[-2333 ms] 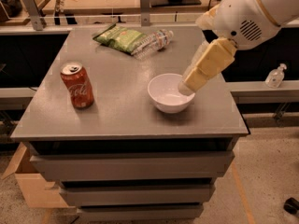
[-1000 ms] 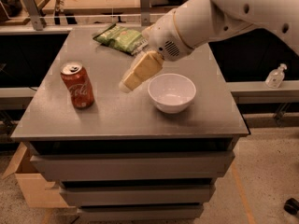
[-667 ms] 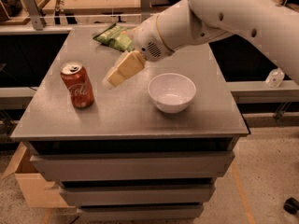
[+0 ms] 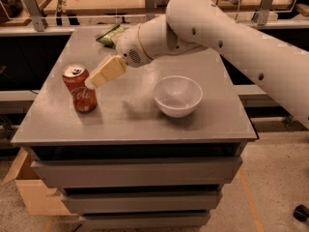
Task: Knock coke can over
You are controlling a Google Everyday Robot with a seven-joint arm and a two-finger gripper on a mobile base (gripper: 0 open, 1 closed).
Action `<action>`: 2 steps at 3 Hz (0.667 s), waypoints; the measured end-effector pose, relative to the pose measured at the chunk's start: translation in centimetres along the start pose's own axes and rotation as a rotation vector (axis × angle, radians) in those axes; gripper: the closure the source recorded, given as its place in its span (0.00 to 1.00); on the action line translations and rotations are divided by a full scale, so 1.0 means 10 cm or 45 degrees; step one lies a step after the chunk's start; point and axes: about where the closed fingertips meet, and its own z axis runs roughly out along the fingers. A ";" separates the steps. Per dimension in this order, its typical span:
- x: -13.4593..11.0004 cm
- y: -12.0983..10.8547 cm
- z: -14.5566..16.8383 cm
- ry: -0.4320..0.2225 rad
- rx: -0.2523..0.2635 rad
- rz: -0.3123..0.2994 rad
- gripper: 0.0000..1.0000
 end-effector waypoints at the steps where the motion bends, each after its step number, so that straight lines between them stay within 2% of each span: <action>1: 0.04 0.03 0.17 -0.010 -0.024 0.009 0.00; 2: 0.09 0.16 0.23 0.003 -0.037 0.013 0.00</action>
Offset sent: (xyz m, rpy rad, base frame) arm -0.0249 0.0201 -0.0287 -0.0163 0.0345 0.0196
